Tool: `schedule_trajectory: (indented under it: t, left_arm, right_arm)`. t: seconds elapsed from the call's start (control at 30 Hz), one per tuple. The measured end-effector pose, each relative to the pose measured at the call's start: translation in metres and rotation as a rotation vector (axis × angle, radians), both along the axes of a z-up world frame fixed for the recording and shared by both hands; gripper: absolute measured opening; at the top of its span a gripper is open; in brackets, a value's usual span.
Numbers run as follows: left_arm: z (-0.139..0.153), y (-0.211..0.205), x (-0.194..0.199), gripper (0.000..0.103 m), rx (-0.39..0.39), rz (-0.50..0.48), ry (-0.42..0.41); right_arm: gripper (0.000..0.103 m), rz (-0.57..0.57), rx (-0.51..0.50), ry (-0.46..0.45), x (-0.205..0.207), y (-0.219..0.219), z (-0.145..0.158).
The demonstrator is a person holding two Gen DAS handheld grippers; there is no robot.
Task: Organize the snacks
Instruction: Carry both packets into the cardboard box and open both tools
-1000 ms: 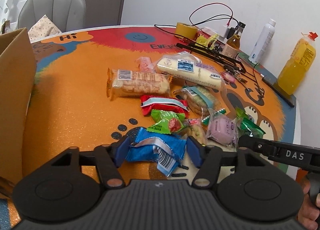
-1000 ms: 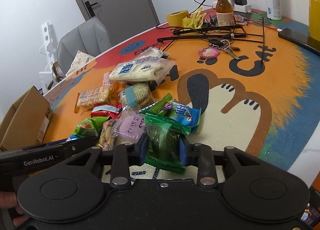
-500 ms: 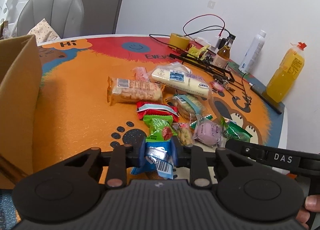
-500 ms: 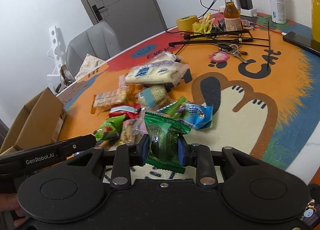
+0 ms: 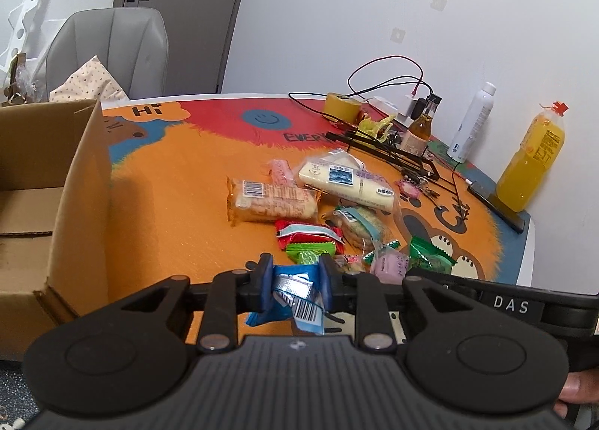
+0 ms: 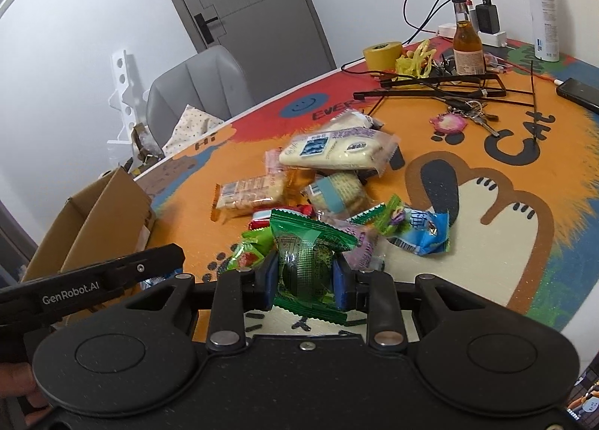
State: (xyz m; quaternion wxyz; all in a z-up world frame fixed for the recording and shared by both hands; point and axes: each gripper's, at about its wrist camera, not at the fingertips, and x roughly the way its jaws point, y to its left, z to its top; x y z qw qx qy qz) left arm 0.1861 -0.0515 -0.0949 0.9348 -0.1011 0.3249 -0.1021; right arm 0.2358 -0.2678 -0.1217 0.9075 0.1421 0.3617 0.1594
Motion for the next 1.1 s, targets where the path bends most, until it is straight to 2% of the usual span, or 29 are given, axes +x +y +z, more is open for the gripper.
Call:
schedule_trajectory:
  t: [0.4, 1.1]
  left_arm:
    - [0.025, 0.02, -0.007, 0.024, 0.005, 0.037, -0.062]
    - [0.055, 0.096, -0.027, 0.024, 0.019, 0.202, -0.119]
  right_arm:
    - [0.027, 0.046, 0.028, -0.042, 0.004, 0.025, 0.016]
    - [0.027, 0.201, 0.068, -0.118, 0.005, 0.108, 0.046]
